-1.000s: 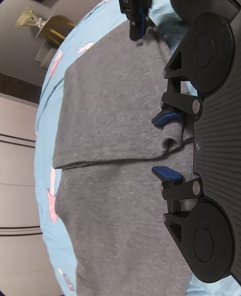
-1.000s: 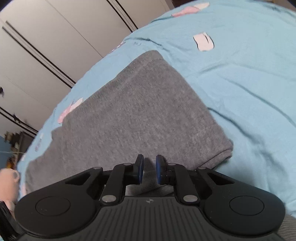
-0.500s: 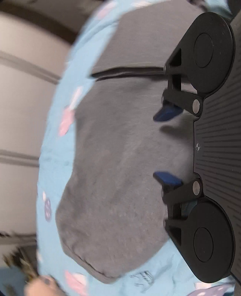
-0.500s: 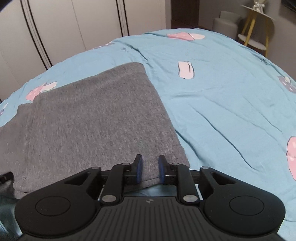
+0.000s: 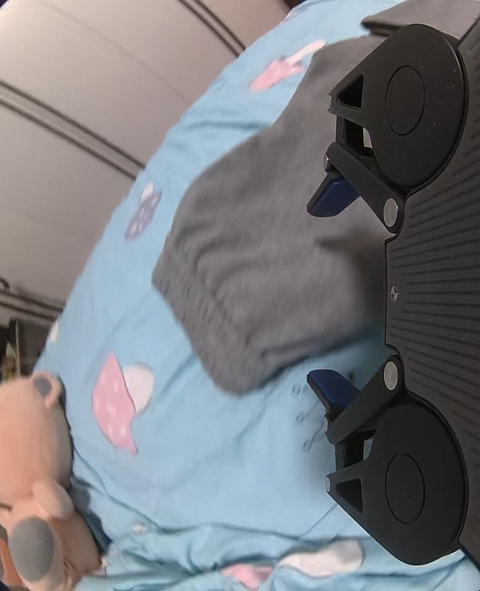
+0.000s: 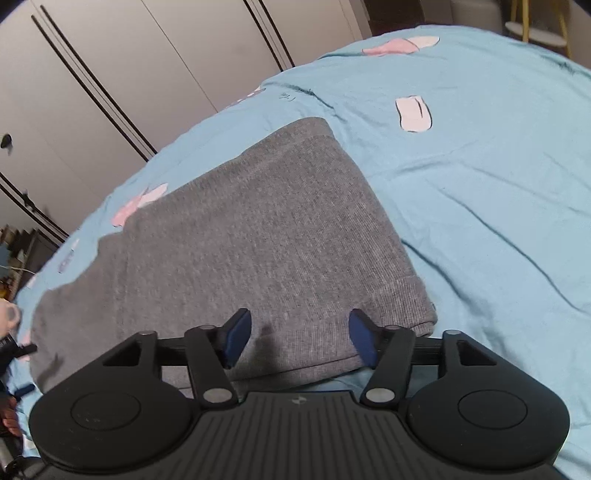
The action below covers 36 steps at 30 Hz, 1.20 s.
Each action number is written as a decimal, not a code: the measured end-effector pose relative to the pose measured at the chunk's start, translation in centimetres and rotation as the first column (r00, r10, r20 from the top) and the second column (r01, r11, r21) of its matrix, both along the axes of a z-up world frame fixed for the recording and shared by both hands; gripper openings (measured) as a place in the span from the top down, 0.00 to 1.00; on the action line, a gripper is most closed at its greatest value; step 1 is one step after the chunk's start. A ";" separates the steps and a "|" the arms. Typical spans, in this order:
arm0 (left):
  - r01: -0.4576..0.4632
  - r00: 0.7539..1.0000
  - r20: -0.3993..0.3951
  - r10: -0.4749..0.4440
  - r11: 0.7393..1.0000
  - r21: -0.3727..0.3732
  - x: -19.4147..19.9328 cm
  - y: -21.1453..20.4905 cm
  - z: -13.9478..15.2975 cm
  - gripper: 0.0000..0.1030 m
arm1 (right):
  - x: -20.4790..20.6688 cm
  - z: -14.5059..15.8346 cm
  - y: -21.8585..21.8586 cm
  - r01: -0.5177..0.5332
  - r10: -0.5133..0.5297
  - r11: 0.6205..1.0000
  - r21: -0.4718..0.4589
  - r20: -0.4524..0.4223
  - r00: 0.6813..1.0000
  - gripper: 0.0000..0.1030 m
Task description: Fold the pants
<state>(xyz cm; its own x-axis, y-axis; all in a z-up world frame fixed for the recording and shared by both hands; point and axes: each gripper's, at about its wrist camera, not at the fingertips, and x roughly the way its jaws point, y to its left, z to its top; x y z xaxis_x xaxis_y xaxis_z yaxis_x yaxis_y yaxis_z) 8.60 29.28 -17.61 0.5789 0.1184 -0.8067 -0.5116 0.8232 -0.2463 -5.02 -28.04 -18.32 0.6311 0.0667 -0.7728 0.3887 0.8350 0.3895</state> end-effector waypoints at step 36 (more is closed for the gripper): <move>0.273 0.898 0.313 -0.310 0.949 0.158 0.9 -1.6 3.8 0.85 | 0.7 -1.1 -0.8 0.013 -0.013 0.996 0.083 -0.009 1.000 0.31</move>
<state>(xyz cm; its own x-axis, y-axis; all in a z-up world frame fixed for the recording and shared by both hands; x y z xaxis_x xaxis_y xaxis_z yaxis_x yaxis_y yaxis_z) 9.47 27.67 -13.79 0.8311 -0.0216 -0.5557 -0.1497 0.9537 -0.2610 -4.29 -28.88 -19.39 0.6257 0.1226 -0.7704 0.4029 0.7949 0.4536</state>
